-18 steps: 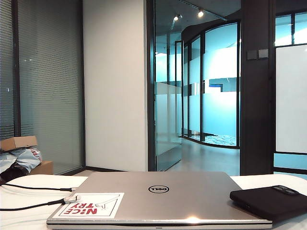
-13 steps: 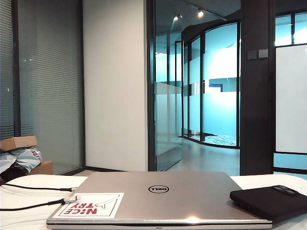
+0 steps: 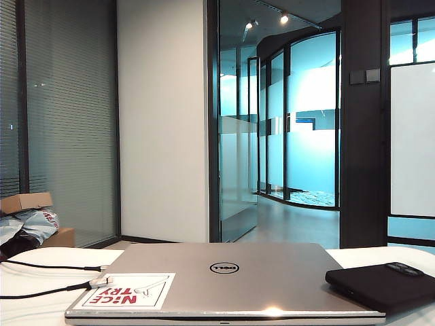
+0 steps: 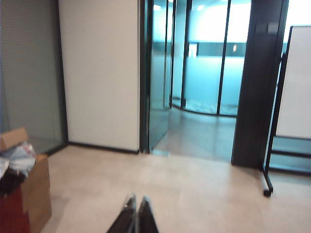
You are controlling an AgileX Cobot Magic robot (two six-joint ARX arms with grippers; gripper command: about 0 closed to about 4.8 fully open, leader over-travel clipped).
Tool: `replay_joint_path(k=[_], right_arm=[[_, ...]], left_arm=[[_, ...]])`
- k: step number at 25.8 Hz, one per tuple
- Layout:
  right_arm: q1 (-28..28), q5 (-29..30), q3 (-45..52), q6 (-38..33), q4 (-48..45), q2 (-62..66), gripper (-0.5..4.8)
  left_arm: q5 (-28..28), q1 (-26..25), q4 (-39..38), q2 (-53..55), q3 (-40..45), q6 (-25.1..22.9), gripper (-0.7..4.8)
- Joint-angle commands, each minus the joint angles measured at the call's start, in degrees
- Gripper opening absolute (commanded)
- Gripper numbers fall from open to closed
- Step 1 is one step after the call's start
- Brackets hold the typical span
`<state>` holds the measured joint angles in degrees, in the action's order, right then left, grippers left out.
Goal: Pick up the charging cable and the phone, plug the charging cable into the charging port on the phone, and finally place them back on the table.
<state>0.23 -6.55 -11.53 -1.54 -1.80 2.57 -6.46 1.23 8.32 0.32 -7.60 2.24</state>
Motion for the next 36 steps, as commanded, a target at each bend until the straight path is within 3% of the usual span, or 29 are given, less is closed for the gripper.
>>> replay_joint_path(k=[1, 7, 15, 25, 36], right_arm=[[-0.07, -0.39, -4.28, -0.2, -0.94, 3.78, -0.05], [-0.09, 1.7, -13.81, -0.17, -1.29, 14.56, -0.05], [-1.2, 13.94, -26.82, -0.17, -1.01, 29.0, -0.05], [-18.64, 15.45, -28.0, 0.26, 12.41, 30.1, -0.05], [-34.4, 15.15, -27.98, 5.25, 16.55, 30.08, -0.05]], left_arm=[[-0.15, 0.0, 0.55, 1.36, -3.1, 0.15, -0.05], [-0.15, 0.0, 1.51, 9.09, -8.7, 0.11, -0.05], [-0.17, 0.09, 3.98, 29.22, -17.09, -2.19, -0.05], [-0.17, 5.92, 5.95, 47.43, -22.23, -2.6, -0.06], [-0.2, 13.7, 4.96, 58.31, -22.18, -6.93, -0.05]])
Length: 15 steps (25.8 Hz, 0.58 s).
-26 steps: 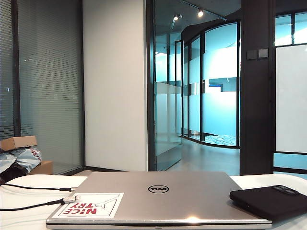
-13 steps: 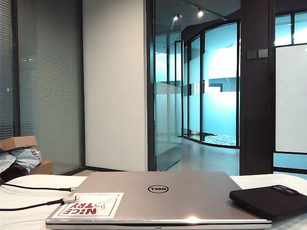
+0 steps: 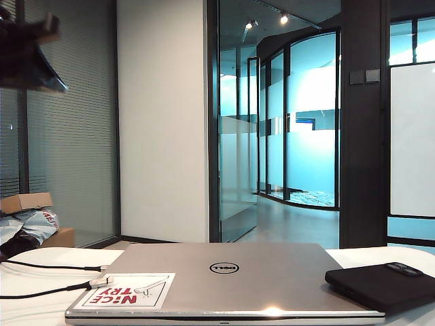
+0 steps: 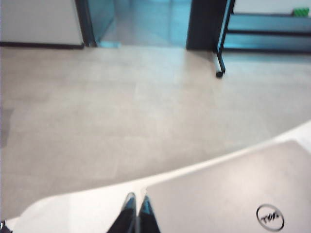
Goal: Pick up the charging cable and the phone, plug the charging cable into the charging port on the phone, and finally place them back on the table.
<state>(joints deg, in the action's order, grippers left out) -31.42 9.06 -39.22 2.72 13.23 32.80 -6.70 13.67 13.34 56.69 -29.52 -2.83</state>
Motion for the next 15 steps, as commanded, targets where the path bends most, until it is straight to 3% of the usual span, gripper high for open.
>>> replay_joint_path(k=[1, 3, 7, 15], right_arm=[[-3.3, -0.61, -0.28, 1.53, 2.27, -0.15, -0.05], [-4.31, -0.59, -0.28, 3.04, 3.82, -0.15, -0.05], [-4.85, -1.66, -0.28, 3.34, 4.55, -0.2, -0.05], [-4.85, -1.66, -0.28, 3.34, 4.57, -0.2, -0.05]], left_arm=[[0.04, 1.51, -0.72, 2.71, -0.26, -3.41, -0.06], [0.04, 1.53, -2.49, 3.91, -0.11, -5.57, -0.06], [0.02, 1.55, -8.85, 6.93, -0.07, -14.6, -0.06], [0.02, 3.5, -9.51, 11.04, 0.0, -22.97, -0.05]])
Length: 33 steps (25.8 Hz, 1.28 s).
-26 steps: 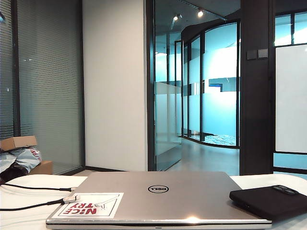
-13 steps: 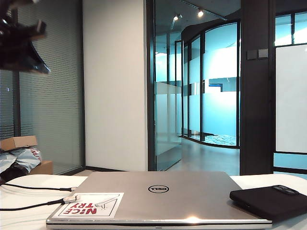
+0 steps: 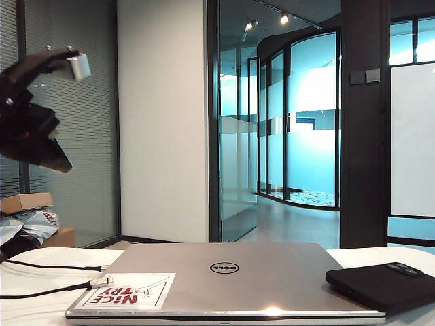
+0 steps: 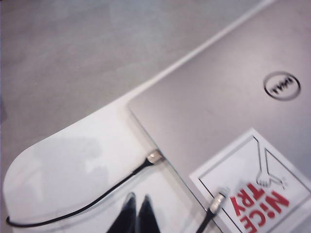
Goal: Pick up the charging cable and the phone, plug the charging cable into the charging port on the phone, and finally place them back on the table.
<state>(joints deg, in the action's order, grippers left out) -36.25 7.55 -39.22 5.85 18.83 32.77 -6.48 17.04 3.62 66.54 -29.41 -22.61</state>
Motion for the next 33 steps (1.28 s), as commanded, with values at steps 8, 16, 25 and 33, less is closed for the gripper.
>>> replay_joint_path(k=[8, 16, 25, 33], right_arm=[[-0.02, -0.15, -0.28, 0.22, -1.03, -0.22, -0.05], [0.0, -0.15, -0.28, 0.2, -1.03, -0.22, -0.05], [0.0, -0.15, -0.28, 0.2, -1.03, -0.22, -0.05], [0.0, -0.15, -0.28, 0.2, -1.03, -0.22, -0.05]], left_arm=[[-0.2, 0.13, -1.18, 5.51, -0.02, -5.57, 3.39], [-0.2, 0.13, -3.13, 7.04, 0.22, -19.52, 4.79], [-0.2, 0.13, -4.28, 7.69, 0.24, -19.58, 4.79], [-0.2, 0.13, -3.56, 11.93, 0.24, -19.58, 4.79]])
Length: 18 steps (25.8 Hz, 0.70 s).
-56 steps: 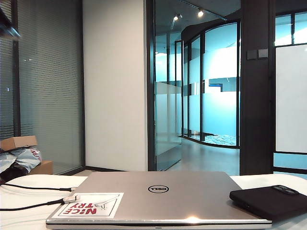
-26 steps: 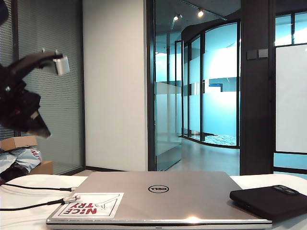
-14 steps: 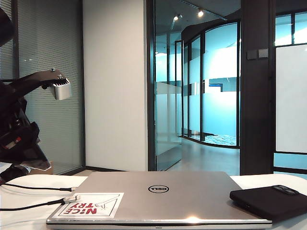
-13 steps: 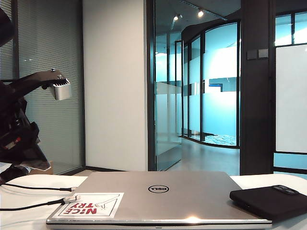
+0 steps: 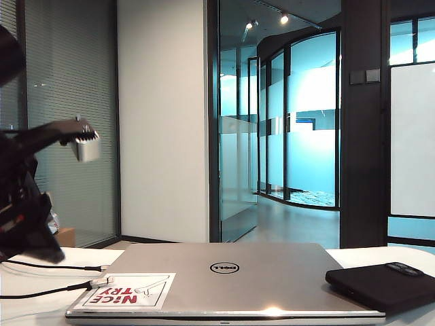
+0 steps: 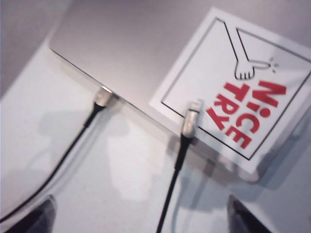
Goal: Pick up the charging cable and the phone, plug the charging cable into the charging port on the phone, and finally place them back on the table.
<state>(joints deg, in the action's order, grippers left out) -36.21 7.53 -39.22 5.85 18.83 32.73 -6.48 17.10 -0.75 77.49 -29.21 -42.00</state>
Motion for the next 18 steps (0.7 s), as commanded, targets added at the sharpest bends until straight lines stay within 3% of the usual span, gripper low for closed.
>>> replay_joint_path(k=[1, 10, 18], right_arm=[[-0.04, -0.11, -0.28, 0.2, -1.03, -0.17, -0.05], [0.02, -0.13, -0.31, 0.2, -1.03, -0.9, -0.05], [0.02, -0.15, -0.31, 0.2, -1.07, -1.44, -0.05]], left_arm=[[-0.17, 0.07, 1.36, 1.7, 0.04, -0.17, 4.79], [-0.2, 0.07, 10.93, 10.25, 0.02, 0.42, 4.79], [-0.17, 0.07, 14.16, 14.4, 0.02, 0.44, 4.79]])
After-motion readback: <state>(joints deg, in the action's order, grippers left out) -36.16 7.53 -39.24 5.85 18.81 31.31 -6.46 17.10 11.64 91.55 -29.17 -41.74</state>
